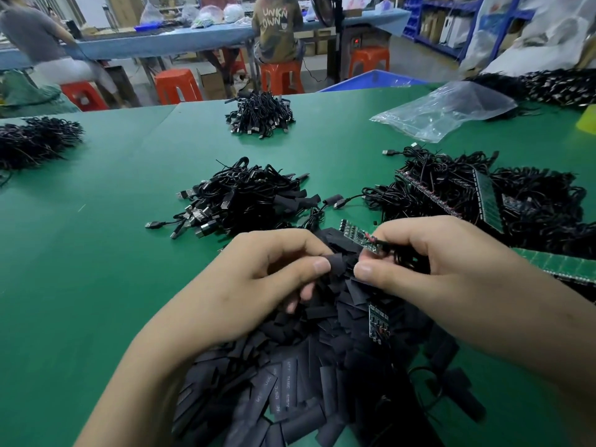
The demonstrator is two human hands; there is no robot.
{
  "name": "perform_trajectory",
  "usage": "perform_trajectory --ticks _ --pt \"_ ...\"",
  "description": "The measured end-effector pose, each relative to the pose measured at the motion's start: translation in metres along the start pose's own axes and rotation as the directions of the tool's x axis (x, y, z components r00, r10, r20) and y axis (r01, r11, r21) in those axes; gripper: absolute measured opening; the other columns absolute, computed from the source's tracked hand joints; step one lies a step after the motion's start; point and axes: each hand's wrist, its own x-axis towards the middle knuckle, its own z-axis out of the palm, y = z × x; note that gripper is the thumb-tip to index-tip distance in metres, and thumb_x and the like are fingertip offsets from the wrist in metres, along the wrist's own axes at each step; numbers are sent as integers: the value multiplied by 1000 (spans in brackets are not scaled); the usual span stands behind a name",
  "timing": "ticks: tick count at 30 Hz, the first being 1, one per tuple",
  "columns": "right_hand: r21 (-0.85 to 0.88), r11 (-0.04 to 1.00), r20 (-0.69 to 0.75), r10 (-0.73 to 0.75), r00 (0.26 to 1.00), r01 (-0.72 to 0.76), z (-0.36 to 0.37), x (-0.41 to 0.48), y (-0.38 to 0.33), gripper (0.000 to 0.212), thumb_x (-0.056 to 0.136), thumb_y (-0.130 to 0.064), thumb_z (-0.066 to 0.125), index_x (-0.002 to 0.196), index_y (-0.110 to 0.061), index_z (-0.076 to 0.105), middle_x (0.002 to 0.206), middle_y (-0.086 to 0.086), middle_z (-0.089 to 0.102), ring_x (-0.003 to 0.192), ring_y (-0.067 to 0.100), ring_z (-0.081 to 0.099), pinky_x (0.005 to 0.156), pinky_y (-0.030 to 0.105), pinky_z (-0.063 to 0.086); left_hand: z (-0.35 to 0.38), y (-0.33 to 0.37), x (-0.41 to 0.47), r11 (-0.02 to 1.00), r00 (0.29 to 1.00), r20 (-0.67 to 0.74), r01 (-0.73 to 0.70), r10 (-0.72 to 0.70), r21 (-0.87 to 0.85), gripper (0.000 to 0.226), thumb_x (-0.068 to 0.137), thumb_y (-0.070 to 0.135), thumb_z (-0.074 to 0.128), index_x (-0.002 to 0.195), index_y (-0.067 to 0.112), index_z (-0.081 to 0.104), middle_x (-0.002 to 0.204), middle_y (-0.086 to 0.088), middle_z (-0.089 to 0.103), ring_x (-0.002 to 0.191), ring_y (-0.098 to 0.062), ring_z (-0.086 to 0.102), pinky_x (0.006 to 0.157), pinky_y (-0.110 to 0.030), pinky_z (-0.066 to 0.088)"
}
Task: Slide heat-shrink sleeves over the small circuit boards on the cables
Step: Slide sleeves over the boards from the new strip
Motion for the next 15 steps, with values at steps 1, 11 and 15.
perform_trajectory --ticks 1,11,15 --pt "13 1000 -16 7 1000 -7 0 0 0 45 83 -57 55 86 -13 67 77 7 64 71 23 59 72 47 50 -1 3 -1 999 1000 0 -22 22 32 17 101 30 54 96 29 70 70 7 59 62 -17 54 58 -28 43" --pt "214 976 -22 -27 999 31 -1 0 5 41 93 -48 59 75 -12 62 51 -10 44 43 3 37 43 15 31 7 22 -5 988 989 -59 -141 137 -63 13 98 34 57 107 27 60 75 10 61 66 -14 53 63 -26 44" --pt "190 981 -29 -23 999 28 0 2 9 44 94 -51 58 77 -11 58 52 -10 39 44 2 34 44 16 30 5 29 -3 898 931 -163 -253 328 360 21 86 32 79 106 28 76 93 7 71 82 -16 66 69 -22 50"
